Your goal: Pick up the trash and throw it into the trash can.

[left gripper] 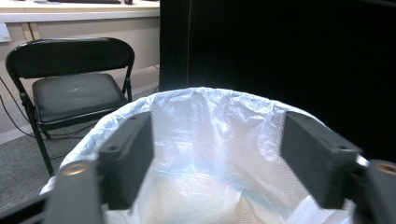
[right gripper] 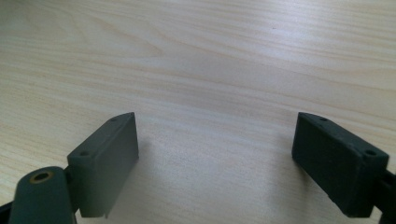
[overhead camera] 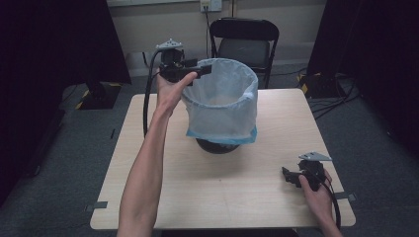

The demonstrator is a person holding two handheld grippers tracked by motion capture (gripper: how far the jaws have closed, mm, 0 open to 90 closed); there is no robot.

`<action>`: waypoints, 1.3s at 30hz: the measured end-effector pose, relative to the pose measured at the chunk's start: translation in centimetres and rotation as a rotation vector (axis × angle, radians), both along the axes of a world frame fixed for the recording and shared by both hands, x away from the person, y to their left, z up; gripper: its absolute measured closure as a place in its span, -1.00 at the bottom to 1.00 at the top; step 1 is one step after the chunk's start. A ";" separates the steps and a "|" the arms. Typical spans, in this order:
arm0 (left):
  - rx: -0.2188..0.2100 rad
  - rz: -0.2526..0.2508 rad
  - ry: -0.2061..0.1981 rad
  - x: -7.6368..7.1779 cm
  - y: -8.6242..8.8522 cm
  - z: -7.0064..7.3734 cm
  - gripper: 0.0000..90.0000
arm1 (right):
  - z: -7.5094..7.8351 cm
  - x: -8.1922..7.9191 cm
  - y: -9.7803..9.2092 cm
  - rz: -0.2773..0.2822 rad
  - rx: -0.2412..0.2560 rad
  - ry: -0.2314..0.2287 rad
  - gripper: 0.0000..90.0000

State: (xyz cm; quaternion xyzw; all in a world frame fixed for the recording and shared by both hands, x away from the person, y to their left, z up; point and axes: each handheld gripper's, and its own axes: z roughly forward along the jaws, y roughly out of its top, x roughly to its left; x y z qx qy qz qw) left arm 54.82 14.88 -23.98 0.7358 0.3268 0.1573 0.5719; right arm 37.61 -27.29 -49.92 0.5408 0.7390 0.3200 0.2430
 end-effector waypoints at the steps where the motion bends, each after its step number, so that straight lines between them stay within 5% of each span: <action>1: 0.004 0.005 0.001 -0.1 0.0 0.0 -0.54 | 0.0 0.0 0.0 0.000 0.000 0.000 -0.69; 7: -0.056 -0.011 -0.005 -0.8 0.9 0.3 -0.65 | 0.0 0.0 0.0 0.000 0.000 0.000 -0.69; 16: -0.054 0.003 -0.017 -2.1 3.3 0.2 -0.65 | 0.0 0.0 0.0 0.000 0.000 0.000 -0.69; 24: -0.033 0.027 -0.044 -3.8 5.0 -0.1 -0.62 | 0.0 0.0 0.0 0.000 0.000 0.000 -0.69; 27: 0.025 0.073 -0.086 -4.9 5.7 -0.2 -0.60 | 0.0 0.0 0.0 0.000 0.000 0.000 -0.69; 39: 0.031 0.079 -0.068 -8.0 8.6 -1.7 -0.64 | 0.0 0.0 0.0 0.000 0.000 0.000 -0.69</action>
